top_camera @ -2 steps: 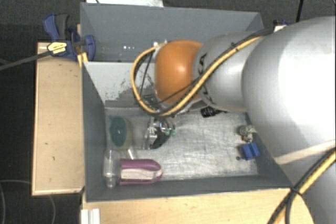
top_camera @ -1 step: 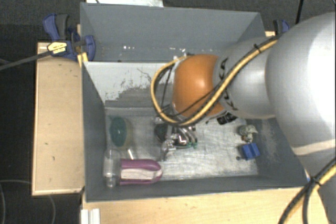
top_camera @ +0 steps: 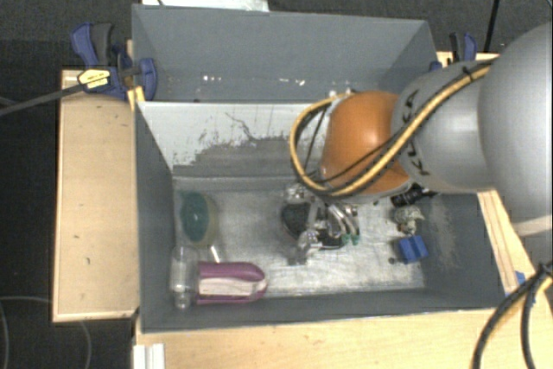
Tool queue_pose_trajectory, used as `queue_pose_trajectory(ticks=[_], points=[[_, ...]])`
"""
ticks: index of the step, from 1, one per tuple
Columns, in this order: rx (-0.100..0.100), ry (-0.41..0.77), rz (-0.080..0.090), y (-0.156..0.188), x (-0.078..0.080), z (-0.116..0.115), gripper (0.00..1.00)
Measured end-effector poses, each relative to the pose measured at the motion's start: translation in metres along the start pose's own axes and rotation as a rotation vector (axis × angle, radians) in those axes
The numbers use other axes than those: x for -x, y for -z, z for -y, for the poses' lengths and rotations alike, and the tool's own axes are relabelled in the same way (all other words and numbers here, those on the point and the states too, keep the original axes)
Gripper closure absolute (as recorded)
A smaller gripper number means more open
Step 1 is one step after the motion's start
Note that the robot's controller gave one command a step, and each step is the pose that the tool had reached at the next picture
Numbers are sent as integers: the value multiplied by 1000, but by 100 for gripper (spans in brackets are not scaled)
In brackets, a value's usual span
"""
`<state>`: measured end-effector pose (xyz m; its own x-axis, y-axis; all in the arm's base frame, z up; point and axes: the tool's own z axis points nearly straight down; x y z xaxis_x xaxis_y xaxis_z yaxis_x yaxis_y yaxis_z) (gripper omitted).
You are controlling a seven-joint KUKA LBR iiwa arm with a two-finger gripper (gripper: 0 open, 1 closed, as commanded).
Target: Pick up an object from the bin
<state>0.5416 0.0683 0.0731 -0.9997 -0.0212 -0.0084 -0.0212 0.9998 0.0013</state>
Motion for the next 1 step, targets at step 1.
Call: queue_pose_trajectory(ticks=[1], points=[[2,-2,3,1,1,-3,100]])
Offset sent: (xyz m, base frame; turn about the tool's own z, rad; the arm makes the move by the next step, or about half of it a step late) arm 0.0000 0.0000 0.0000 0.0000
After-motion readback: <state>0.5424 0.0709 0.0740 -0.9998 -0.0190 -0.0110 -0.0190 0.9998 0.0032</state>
